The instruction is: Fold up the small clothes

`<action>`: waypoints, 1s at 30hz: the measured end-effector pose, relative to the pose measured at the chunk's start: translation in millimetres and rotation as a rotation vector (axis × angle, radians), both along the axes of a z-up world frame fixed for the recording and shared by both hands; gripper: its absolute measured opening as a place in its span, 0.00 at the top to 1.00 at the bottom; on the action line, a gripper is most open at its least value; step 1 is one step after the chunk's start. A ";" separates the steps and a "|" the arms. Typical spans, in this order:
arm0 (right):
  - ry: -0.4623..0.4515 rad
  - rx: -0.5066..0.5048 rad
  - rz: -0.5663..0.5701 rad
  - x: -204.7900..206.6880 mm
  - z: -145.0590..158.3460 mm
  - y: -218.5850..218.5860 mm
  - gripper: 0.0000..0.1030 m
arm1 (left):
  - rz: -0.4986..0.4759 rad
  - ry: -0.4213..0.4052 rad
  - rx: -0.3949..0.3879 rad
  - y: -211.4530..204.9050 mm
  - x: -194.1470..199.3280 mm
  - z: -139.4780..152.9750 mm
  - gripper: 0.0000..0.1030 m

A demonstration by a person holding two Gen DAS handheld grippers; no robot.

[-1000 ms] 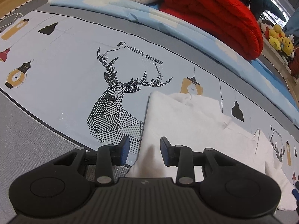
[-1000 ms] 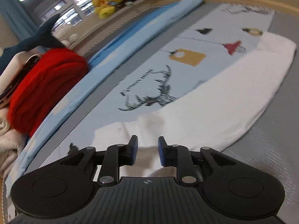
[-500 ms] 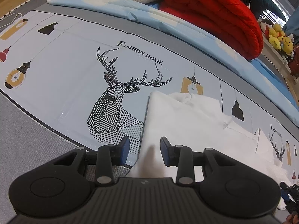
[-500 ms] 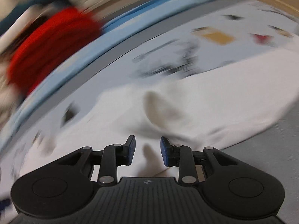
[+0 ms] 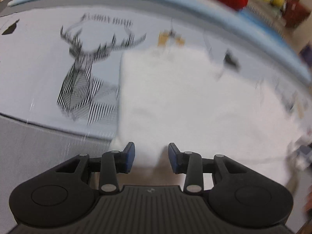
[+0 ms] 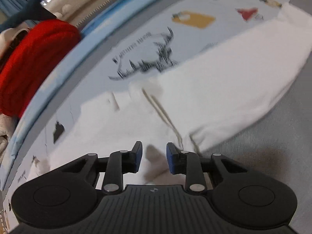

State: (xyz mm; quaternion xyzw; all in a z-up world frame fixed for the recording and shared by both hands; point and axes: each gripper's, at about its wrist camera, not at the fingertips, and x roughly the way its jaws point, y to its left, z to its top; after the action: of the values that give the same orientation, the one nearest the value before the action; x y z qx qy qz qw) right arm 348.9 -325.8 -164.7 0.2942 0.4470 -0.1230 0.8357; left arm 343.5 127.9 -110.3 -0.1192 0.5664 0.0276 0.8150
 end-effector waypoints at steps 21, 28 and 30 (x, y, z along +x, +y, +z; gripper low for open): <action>-0.083 -0.101 -0.538 -81.4 -6.4 -278.5 0.54 | -0.055 -0.075 0.080 -23.8 0.2 12.1 0.50; -0.132 -0.095 -0.571 -77.7 -25.0 -301.2 0.55 | -0.058 -0.072 0.089 -26.4 0.6 9.9 0.50; -0.139 -0.114 -0.561 -75.6 -27.3 -299.4 0.69 | -0.060 -0.073 0.088 -26.5 0.1 10.2 0.50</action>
State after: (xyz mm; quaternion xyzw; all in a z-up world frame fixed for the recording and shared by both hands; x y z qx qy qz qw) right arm 273.3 -625.2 -192.0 0.3668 0.2824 -0.3537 0.8128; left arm 343.6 101.5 -100.1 -0.0669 0.5378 0.0235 0.8401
